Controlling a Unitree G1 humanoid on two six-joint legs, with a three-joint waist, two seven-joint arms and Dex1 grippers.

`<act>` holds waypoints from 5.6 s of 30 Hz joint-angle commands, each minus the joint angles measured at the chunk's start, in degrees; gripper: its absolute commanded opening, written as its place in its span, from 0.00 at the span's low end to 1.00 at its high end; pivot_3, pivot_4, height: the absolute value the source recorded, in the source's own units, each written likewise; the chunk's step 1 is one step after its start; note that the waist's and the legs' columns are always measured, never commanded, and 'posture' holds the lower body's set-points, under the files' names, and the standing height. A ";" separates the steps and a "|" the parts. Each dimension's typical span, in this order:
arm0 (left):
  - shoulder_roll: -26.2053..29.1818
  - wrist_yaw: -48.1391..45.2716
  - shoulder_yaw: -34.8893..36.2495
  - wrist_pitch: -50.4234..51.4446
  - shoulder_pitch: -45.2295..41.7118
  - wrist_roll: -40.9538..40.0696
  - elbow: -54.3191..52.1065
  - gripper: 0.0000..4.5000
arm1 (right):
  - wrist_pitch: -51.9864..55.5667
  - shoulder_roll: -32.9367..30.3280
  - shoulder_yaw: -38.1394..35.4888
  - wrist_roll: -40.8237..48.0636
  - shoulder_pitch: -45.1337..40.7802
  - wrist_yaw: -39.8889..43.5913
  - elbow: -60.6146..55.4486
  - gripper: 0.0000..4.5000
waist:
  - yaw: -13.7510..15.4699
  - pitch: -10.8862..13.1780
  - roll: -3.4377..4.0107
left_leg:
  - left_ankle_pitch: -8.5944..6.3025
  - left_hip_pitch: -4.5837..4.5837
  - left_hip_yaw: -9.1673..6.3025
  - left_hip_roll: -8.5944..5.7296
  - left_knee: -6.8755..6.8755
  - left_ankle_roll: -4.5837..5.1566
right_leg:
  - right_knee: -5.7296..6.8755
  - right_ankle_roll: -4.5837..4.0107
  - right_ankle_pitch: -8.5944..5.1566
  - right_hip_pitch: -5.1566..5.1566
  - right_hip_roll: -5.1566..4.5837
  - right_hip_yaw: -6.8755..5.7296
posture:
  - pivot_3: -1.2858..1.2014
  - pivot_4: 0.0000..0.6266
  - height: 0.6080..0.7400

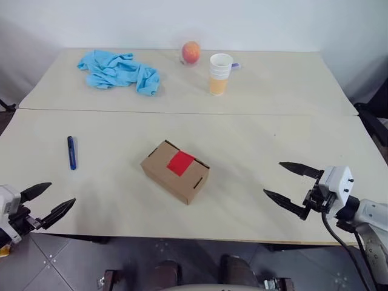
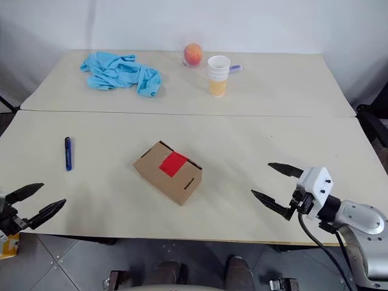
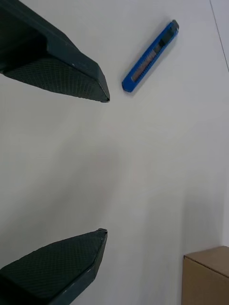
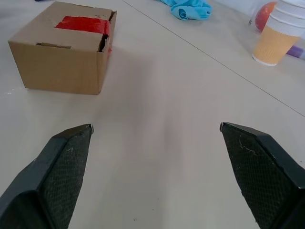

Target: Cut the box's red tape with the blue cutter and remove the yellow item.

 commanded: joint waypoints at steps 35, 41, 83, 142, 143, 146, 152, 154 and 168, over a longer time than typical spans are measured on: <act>-9.88 5.82 -38.59 14.22 -24.16 5.61 -12.41 0.00 | -0.98 16.97 31.51 -23.40 -31.25 -14.70 23.53 0.01 | -1.25 -0.01 -0.08 | 0.18 -0.03 -0.07 -0.03 0.21 -0.29 | 0.44 0.05 0.03 -0.19 0.31 0.15 | 0.52 0.24 1.00; -13.35 6.22 -43.43 15.11 -28.05 7.03 -11.75 0.00 | -5.49 17.67 31.08 -20.75 -34.44 -7.21 30.05 0.01 | -1.75 -0.02 -0.08 | 0.18 -0.03 -0.04 0.00 0.33 -0.29 | 0.50 0.06 0.04 -0.21 0.34 0.16 | 0.52 0.24 1.00; -12.11 10.95 -14.51 15.30 0.45 -3.23 -26.85 0.19 | -0.34 -2.00 4.91 3.51 -18.23 11.07 20.35 0.44 | -0.98 0.08 0.08 | 0.07 -0.10 -0.03 0.48 0.62 -0.37 | 0.01 0.15 0.09 -0.14 0.39 0.24 | 0.52 0.24 1.00; -19.52 63.47 -10.04 28.46 -34.24 10.94 10.58 0.66 | 7.36 6.01 7.44 17.97 -20.87 3.45 -7.01 1.00 | -0.38 0.00 -0.07 | -0.20 0.02 0.13 0.17 0.86 -0.40 | 0.59 0.15 0.09 -0.23 0.50 0.37 | 0.52 0.24 1.00; -19.58 63.60 -10.15 28.26 -33.96 11.30 10.48 0.61 | 7.31 5.90 7.25 17.92 -20.87 3.36 -7.05 1.00 | -0.37 -0.02 -0.04 | -0.20 0.03 0.13 0.17 0.86 -0.40 | 0.60 0.15 0.09 -0.23 0.50 0.37 | 0.52 0.24 1.00; -19.77 63.65 -10.25 27.78 -33.68 11.74 10.57 0.41 | 7.17 5.74 7.05 17.73 -20.96 3.28 -6.93 1.00 | -0.32 -0.08 0.06 | -0.20 0.04 0.14 0.16 0.87 -0.40 | 0.60 0.15 0.09 -0.21 0.48 0.39 | 0.52 0.24 1.00; -20.53 63.20 -10.53 26.61 -33.40 12.16 10.85 0.10 | 7.14 5.48 6.63 17.53 -20.84 3.13 -6.89 1.00 | -0.35 -0.16 0.19 | -0.20 0.07 0.16 0.17 0.86 -0.40 | 0.60 0.15 0.09 -0.21 0.49 0.42 | 0.52 0.24 1.00; -20.90 62.69 -10.41 26.14 -33.76 11.64 10.64 0.10 | 7.27 5.43 6.53 17.48 -20.79 3.04 -6.92 1.00 | -0.33 -0.16 0.19 | -0.20 0.07 0.16 0.16 0.86 -0.40 | 0.60 0.15 0.09 -0.21 0.49 0.43 | 0.52 0.24 1.00; 3.91 -2.52 -25.97 -8.08 -13.16 8.54 -11.26 0.10 | 19.10 -5.39 4.06 21.77 -19.63 -2.81 -16.55 1.00 | -0.01 0.22 0.19 | -0.28 -0.20 0.12 0.59 0.75 -0.43 | -0.06 0.03 0.06 -0.31 0.45 0.29 | 0.52 0.24 1.00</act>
